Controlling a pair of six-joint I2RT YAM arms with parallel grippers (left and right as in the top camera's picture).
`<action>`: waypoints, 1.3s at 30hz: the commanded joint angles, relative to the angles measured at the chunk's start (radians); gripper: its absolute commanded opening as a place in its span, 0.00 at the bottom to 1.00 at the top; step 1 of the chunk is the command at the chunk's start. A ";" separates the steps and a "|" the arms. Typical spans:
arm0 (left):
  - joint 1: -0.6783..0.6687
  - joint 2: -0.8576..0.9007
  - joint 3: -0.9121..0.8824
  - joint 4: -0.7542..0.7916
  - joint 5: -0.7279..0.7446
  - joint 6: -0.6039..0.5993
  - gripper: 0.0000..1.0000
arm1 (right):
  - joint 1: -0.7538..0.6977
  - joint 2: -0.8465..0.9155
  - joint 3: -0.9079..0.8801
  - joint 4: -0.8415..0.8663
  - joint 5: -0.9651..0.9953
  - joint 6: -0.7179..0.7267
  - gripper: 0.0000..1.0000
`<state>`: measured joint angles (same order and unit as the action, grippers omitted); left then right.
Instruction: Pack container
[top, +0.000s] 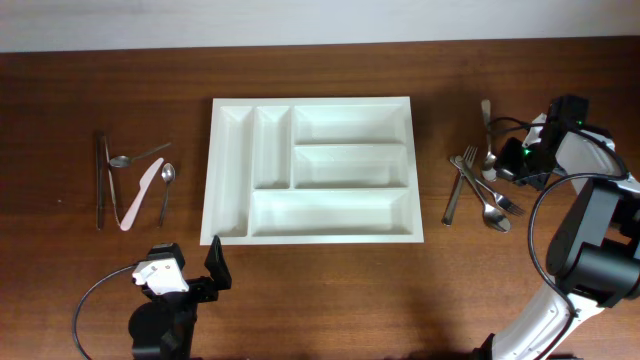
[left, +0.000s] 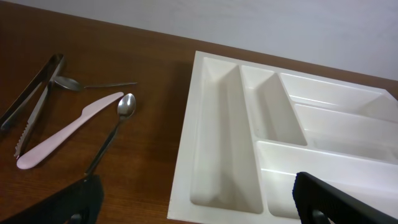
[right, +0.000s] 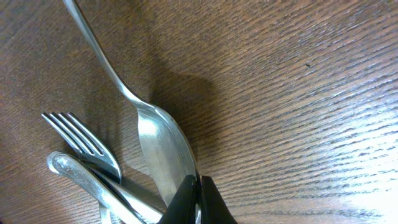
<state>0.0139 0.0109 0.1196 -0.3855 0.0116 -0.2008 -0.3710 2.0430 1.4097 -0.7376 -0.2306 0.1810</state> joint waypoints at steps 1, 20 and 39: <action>0.004 -0.006 -0.004 0.000 0.000 0.016 0.99 | 0.005 -0.037 -0.009 0.005 0.006 0.008 0.04; 0.004 -0.006 -0.004 0.000 0.000 0.016 0.99 | 0.027 0.013 -0.009 0.024 -0.022 0.013 0.46; 0.004 -0.006 -0.004 0.000 0.000 0.016 0.99 | 0.076 0.028 -0.010 0.058 -0.020 0.071 0.13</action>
<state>0.0139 0.0109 0.1196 -0.3855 0.0116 -0.2012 -0.2966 2.0586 1.4059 -0.6823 -0.2459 0.2466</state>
